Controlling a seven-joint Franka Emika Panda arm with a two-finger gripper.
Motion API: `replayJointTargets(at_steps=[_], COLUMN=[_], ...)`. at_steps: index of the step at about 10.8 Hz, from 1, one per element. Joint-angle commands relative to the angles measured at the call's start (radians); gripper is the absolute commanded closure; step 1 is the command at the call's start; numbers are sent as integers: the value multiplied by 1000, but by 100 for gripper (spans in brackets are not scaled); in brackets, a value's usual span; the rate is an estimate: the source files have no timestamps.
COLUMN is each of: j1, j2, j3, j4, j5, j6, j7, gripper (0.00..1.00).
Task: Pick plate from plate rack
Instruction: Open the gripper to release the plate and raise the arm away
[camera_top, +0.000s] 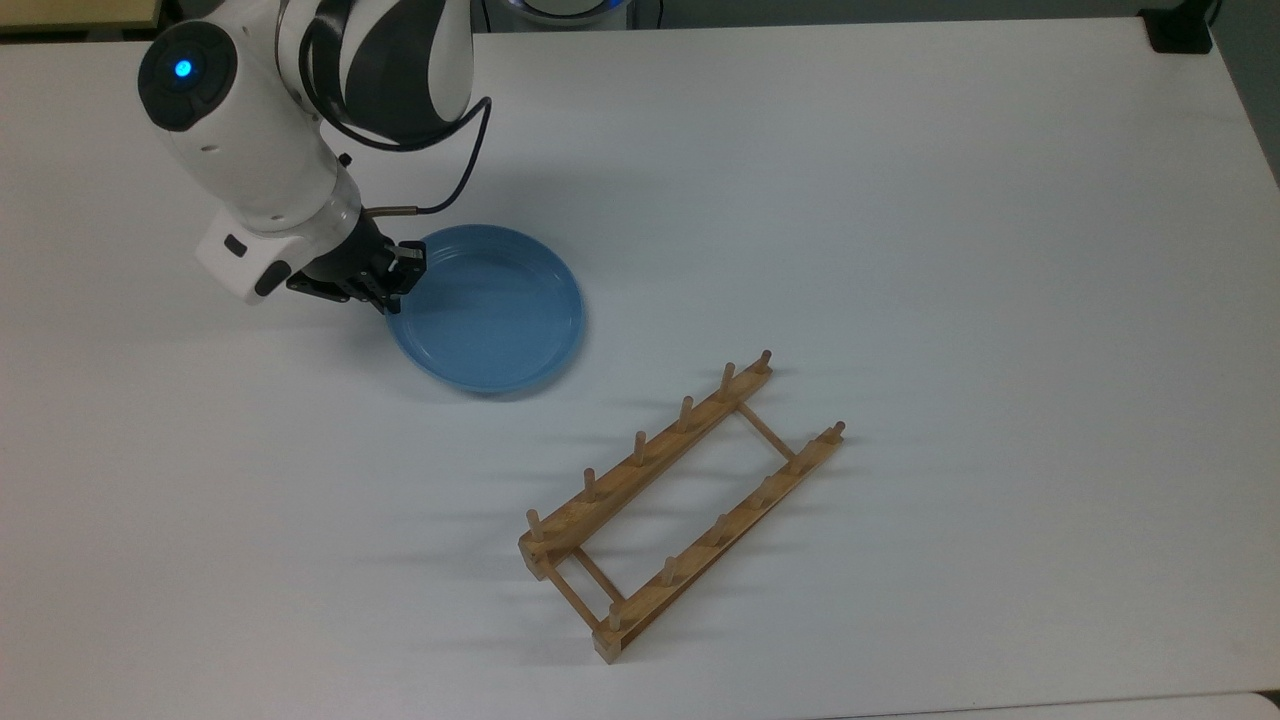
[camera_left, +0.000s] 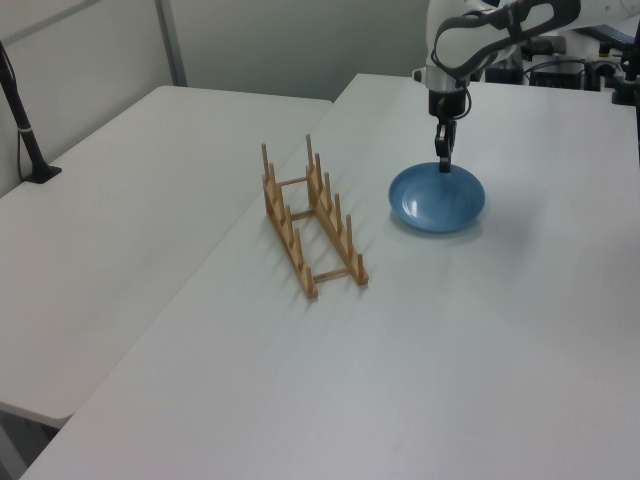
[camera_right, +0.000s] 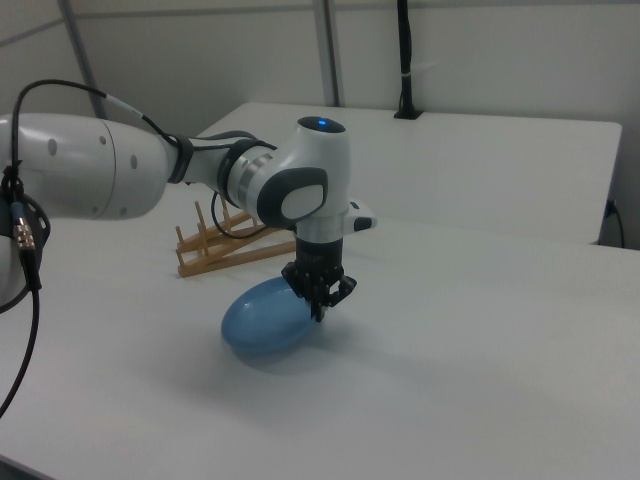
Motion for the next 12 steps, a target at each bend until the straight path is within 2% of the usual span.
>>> replayJointTargets(at_steps=[1,2,4,5,9,11,12], j1=[-15,-18,-23,-20,15,86,104], j2=[1,13,12,-2,-138,-222,-264], j3=[-5,-5,-11,-13,-5,0,13], j4=[-76,-75,-72,-69,-43,-40,-37], j5=[-50,-68,-70,-67,-71,-154,-166], j6=[87,91,90,88,33,-34,-110], j7=[-44,-43,-38,-25,125,288,343], gripper=[68,37,8,0,0,0,0])
